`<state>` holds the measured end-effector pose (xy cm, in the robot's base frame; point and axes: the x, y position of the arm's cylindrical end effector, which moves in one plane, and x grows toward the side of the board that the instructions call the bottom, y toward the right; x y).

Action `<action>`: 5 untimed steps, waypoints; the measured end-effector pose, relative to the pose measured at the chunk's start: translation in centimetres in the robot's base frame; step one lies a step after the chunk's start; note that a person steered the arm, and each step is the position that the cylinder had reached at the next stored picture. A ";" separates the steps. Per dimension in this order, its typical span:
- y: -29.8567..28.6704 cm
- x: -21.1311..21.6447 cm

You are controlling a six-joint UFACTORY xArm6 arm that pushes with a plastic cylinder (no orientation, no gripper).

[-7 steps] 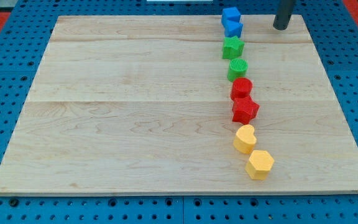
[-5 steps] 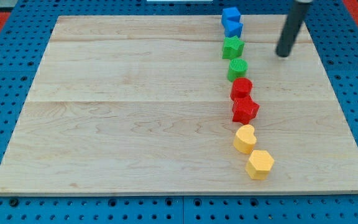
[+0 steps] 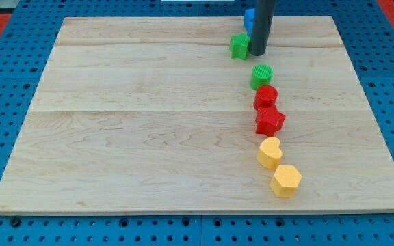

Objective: Push green star beside blue triangle

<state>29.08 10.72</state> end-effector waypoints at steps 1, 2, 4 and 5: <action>-3.8 -0.4; -6.4 -1.1; -3.9 -2.3; -3.6 -3.4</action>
